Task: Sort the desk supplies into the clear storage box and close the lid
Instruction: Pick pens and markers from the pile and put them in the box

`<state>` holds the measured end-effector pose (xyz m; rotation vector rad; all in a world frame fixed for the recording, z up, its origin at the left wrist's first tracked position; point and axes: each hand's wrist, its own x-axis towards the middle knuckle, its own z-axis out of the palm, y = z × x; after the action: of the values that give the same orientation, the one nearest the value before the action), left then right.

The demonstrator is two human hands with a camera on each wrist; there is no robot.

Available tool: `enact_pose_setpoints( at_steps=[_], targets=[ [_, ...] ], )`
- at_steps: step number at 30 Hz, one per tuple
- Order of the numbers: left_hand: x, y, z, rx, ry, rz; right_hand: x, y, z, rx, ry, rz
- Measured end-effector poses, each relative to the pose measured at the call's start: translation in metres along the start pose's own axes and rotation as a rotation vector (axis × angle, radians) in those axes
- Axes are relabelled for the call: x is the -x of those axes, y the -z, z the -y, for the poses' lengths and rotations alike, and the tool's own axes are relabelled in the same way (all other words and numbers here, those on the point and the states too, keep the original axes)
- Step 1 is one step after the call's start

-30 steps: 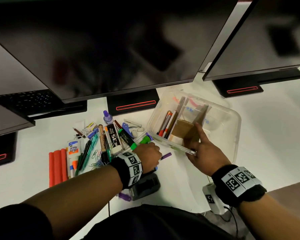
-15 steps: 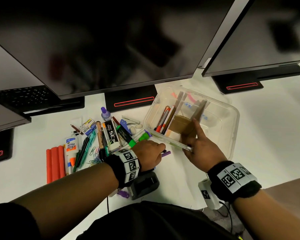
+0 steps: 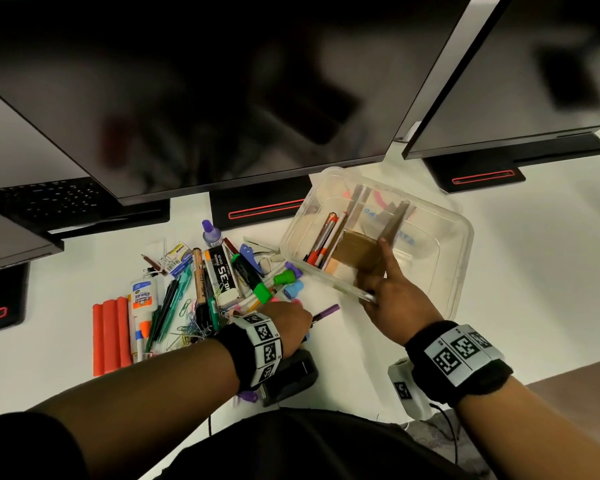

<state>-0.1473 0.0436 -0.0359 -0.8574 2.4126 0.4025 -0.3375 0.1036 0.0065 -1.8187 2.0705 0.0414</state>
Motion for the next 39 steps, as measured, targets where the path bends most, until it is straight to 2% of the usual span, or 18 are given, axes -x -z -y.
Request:
enact_pose_setpoints(
  at_steps=[7,16,20,23,26,29,30,32,36,39],
  targets=[
    [-0.01,0.0,0.002,0.182,-0.03,0.009,0.019,0.008,-0.004,0.007,-0.038,0.039],
    [-0.01,-0.005,-0.001,0.218,-0.052,0.029,0.034,0.01,-0.007,0.008,-0.079,0.042],
    [-0.005,-0.003,0.001,0.265,-0.039,-0.048,0.036,0.017,-0.006,-0.051,-0.066,0.06],
    [0.005,0.0,0.008,0.255,-0.021,-0.165,0.033,0.032,0.001,-0.062,-0.146,0.098],
    [0.021,-0.003,0.023,0.259,-0.009,-0.291,0.023,0.045,0.023,0.014,-0.099,-0.039],
    [0.04,-0.007,0.043,0.379,0.013,-0.378,0.012,0.052,0.062,-0.137,0.045,-0.235],
    [0.044,-0.009,0.05,0.453,0.038,-0.379,0.008,0.053,0.076,-0.163,0.082,-0.234],
    [0.057,-0.009,0.066,0.604,0.099,-0.388,0.0,0.044,0.103,-0.154,0.128,-0.118],
    [0.073,-0.018,0.108,0.655,0.302,-0.449,-0.025,-0.001,0.134,0.069,0.177,0.143],
    [0.077,-0.027,0.13,0.781,0.458,-0.454,-0.044,-0.035,0.144,0.183,0.183,0.24]
  ],
)
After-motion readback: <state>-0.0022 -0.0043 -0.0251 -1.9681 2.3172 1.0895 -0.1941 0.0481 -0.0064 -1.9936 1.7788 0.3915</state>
